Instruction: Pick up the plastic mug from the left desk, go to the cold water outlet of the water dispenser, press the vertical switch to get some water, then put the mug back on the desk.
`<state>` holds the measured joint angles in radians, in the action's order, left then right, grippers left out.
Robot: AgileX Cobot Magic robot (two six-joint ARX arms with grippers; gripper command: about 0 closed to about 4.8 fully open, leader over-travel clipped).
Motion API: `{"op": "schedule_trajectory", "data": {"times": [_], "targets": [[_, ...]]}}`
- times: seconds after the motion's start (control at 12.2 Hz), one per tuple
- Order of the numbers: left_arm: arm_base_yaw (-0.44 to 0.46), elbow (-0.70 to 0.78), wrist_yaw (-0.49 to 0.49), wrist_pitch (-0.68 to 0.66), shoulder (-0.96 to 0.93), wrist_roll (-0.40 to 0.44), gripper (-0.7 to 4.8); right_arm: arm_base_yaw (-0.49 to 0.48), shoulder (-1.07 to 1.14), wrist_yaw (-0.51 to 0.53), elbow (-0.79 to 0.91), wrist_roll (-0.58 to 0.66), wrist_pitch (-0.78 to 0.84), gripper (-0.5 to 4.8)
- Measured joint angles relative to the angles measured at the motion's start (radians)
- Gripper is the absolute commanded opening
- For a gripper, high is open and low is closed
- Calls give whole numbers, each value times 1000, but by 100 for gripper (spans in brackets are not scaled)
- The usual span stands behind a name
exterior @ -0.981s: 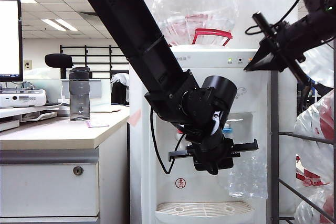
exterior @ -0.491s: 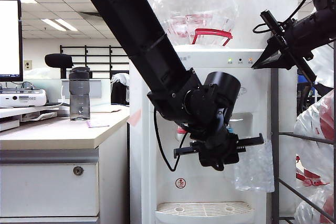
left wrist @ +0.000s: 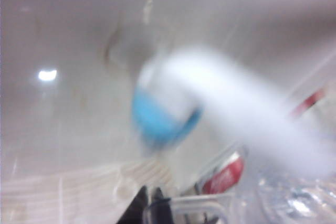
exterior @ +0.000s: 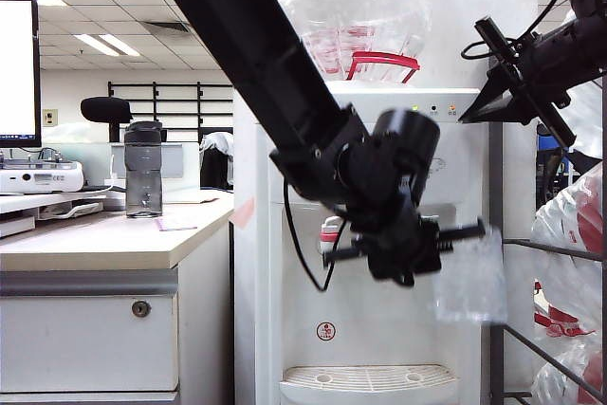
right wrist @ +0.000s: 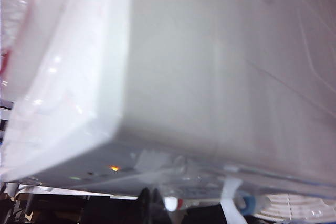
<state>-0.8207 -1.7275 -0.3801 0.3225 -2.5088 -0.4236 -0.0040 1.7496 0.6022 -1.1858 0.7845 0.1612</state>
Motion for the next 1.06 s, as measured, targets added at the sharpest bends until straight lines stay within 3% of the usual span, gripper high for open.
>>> {"op": "schedule_trajectory", "data": {"times": [1.06], "targets": [[-13, 31, 2, 40, 91, 45, -7, -7, -100, 45, -77, 0, -24, -5]]}}
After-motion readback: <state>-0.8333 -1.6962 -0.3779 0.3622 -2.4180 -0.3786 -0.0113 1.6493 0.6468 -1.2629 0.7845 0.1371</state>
